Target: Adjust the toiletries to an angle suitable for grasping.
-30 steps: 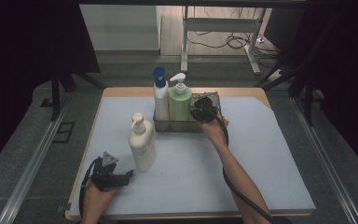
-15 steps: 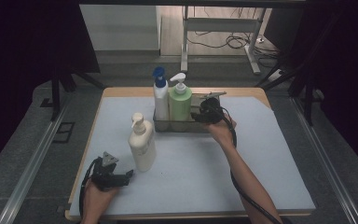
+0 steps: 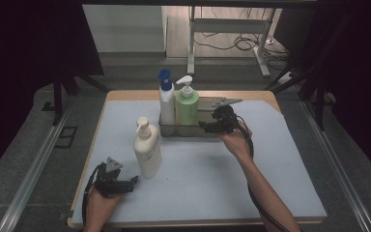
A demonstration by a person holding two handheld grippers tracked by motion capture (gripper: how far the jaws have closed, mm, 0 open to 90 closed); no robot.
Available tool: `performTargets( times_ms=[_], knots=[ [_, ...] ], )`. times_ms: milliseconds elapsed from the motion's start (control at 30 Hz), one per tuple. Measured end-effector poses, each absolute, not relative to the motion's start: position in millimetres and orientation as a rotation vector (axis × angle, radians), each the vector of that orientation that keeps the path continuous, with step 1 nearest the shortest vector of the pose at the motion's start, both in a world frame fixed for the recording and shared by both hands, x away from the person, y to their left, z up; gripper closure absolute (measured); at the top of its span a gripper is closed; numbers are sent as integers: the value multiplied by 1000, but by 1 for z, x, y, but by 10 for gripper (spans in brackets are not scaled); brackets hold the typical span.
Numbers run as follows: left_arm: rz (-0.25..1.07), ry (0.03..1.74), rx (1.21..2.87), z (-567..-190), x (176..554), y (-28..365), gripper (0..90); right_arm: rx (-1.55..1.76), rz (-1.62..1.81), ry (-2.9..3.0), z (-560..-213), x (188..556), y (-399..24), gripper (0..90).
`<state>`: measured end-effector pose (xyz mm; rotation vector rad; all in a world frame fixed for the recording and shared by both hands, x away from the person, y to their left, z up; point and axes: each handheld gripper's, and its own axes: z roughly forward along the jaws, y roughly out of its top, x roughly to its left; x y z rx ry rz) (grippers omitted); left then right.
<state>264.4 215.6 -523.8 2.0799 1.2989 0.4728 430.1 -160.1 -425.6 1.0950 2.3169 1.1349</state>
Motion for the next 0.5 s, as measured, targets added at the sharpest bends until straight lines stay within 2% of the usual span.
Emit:
performTargets(
  times_ms=[200, 300, 400, 500],
  knots=[
    [473, 1299, 2080, -524, 264, 216, 122, 1050, 1125, 2363, -422, 416, -165, 155],
    [473, 1298, 2080, -524, 264, 216, 122, 1032, 1123, 2379, -421, 409, -168, 117],
    [473, 1299, 2080, -524, 264, 216, 122, 1022, 1122, 2389, -421, 402, -171, 21],
    [474, 1298, 2080, -524, 264, 216, 122, 1009, 1106, 2401, -422, 396, -174, 0]
  ],
)
